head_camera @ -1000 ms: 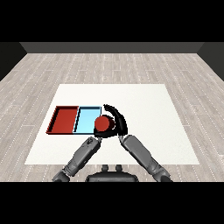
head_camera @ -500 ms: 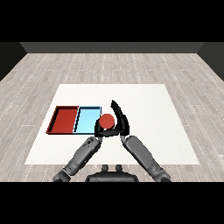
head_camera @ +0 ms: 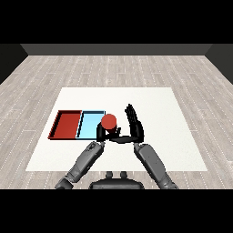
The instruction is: Pick the red can and put it in the red box
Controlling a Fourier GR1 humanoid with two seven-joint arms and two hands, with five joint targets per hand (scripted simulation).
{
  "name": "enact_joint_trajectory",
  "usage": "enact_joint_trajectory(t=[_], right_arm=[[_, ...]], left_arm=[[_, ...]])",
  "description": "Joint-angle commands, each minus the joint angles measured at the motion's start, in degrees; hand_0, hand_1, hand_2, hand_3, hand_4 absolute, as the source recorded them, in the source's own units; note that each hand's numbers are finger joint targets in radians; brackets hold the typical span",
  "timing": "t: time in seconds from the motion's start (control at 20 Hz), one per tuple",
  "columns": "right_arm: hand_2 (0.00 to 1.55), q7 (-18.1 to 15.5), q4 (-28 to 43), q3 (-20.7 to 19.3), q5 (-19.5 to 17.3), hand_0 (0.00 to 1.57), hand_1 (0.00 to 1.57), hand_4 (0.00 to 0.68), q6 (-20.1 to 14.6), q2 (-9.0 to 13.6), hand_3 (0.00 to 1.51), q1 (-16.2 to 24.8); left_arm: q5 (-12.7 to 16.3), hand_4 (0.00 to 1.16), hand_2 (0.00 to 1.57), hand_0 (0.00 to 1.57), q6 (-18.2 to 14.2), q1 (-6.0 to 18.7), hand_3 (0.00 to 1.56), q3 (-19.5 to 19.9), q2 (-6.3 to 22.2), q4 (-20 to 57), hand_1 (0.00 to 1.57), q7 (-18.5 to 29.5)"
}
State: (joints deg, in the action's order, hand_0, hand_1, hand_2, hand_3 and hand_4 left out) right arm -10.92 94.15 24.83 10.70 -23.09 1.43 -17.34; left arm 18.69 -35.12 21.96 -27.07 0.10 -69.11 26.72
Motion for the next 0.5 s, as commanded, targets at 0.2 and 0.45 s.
enact_joint_trajectory(t=[0.2,0.45], right_arm=[[0.0,4.7,15.9,-8.2,6.8,0.0,0.0,0.0,6.9,7.8,0.0,8.9],[0.0,1.0,17.0,-10.9,6.6,0.0,0.0,0.0,8.6,10.9,0.0,16.3]], left_arm=[[-2.5,1.13,1.57,1.57,0.4,-1.7,1.48,3.8,3.5,-5.6,1.57,-4.2],[-3.6,1.12,1.57,1.57,0.3,-3.4,1.49,8.7,12.2,-11.7,1.57,-8.8]])
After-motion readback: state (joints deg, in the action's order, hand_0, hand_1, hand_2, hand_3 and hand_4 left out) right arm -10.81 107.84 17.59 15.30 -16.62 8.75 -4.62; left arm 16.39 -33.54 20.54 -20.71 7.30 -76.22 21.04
